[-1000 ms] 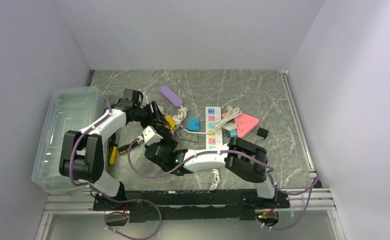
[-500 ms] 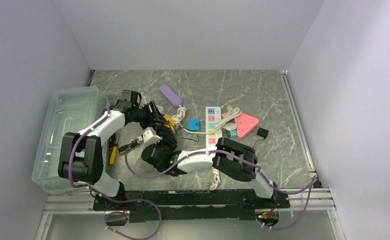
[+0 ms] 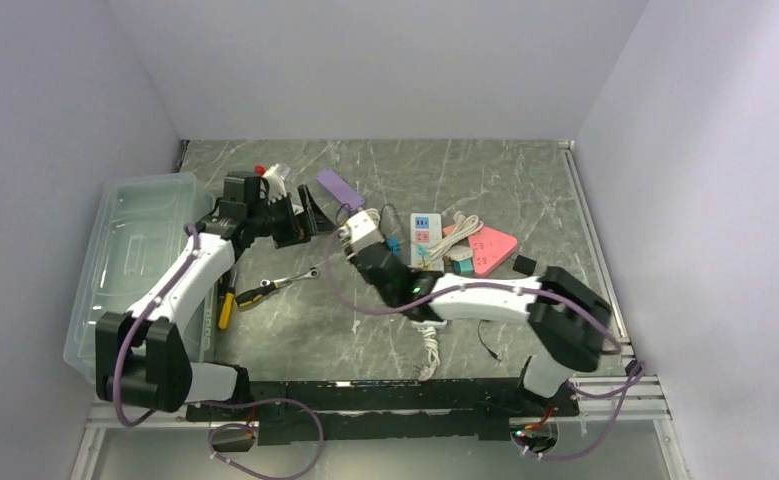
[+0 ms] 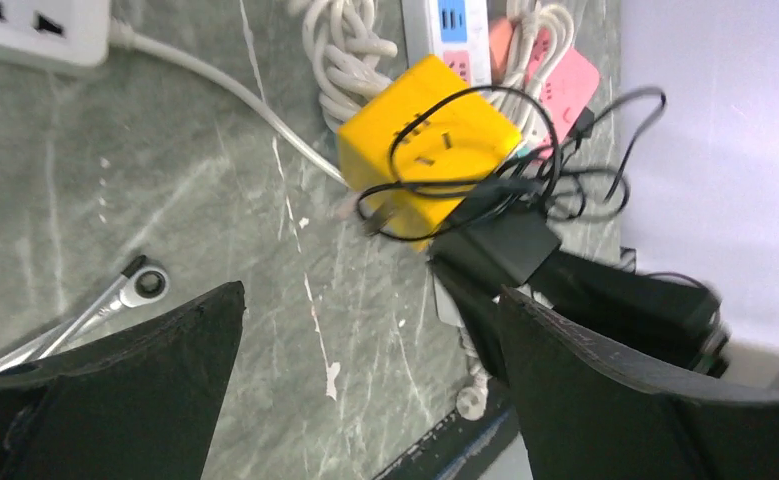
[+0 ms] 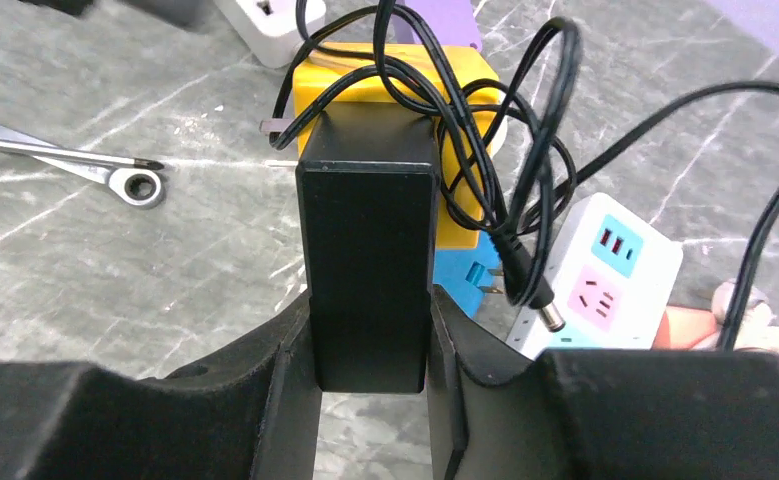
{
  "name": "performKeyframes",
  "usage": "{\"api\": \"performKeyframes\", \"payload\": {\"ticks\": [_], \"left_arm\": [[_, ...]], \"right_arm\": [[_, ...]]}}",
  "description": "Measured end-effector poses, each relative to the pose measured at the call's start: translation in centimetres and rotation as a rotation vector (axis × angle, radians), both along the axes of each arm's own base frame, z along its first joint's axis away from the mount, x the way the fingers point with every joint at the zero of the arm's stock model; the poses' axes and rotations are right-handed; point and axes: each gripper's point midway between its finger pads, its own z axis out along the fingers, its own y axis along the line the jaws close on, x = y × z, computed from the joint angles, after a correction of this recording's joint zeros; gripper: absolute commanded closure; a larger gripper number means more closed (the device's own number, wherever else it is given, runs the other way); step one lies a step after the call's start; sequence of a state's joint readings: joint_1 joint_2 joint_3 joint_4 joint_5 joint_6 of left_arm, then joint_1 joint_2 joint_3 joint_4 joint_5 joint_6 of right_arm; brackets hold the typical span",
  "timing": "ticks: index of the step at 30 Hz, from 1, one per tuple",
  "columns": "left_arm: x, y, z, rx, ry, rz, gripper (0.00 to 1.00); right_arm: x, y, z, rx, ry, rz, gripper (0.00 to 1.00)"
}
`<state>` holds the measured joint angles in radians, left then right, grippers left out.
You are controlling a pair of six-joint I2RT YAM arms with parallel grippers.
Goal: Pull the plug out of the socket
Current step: Remove the plug from the socket.
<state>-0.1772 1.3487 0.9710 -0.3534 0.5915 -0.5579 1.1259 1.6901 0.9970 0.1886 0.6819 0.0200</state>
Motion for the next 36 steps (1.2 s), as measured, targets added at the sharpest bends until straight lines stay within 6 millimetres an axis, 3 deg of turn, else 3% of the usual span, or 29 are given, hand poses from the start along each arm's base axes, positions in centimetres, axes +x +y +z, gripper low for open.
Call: {"api": "performKeyframes", "payload": {"ticks": [5, 8, 13, 17, 20, 23, 28, 36], "left_arm": [[0.4, 1.3, 2.7, 0.076, -0.157, 0.018, 0.01], [0.2, 1.5, 4.1, 0.104, -0.254, -0.011, 0.07], [-2.5, -1.9, 5.7, 0.162, -0.495, -0.248, 0.07], [-6.6, -4.6, 4.4, 0.263, -0.7, -0.452, 0.04], [-8.1, -4.8, 2.9, 0.354, -0.798, -0.527, 0.02], [-8.0, -4.5, 1.6, 0.451, -0.852, -0.554, 0.01], [-6.0, -4.0, 0.9, 0.585, -0.892, -0.513, 0.0], [-6.1, -4.6, 0.1, 0.595, -0.923, -0.538, 0.0]], "right_arm": [[1.1, -3.1, 1.5, 0.192, 0.105, 0.099, 1.0], [1.3, -4.5, 1.6, 0.325, 0.191, 0.181, 1.0], [0.1, -4.5, 1.7, 0.549, 0.353, 0.347, 1.0], [-2.2, -3.6, 2.0, 0.661, 0.491, 0.505, 1.0], [-4.0, -3.0, 2.4, 0.696, 0.55, 0.605, 1.0], [-5.3, -2.8, 2.6, 0.713, 0.589, 0.66, 1.0], [-6.4, -2.8, 2.7, 0.718, 0.616, 0.713, 1.0], [-6.2, -2.8, 2.6, 0.73, 0.622, 0.718, 1.0]]}}
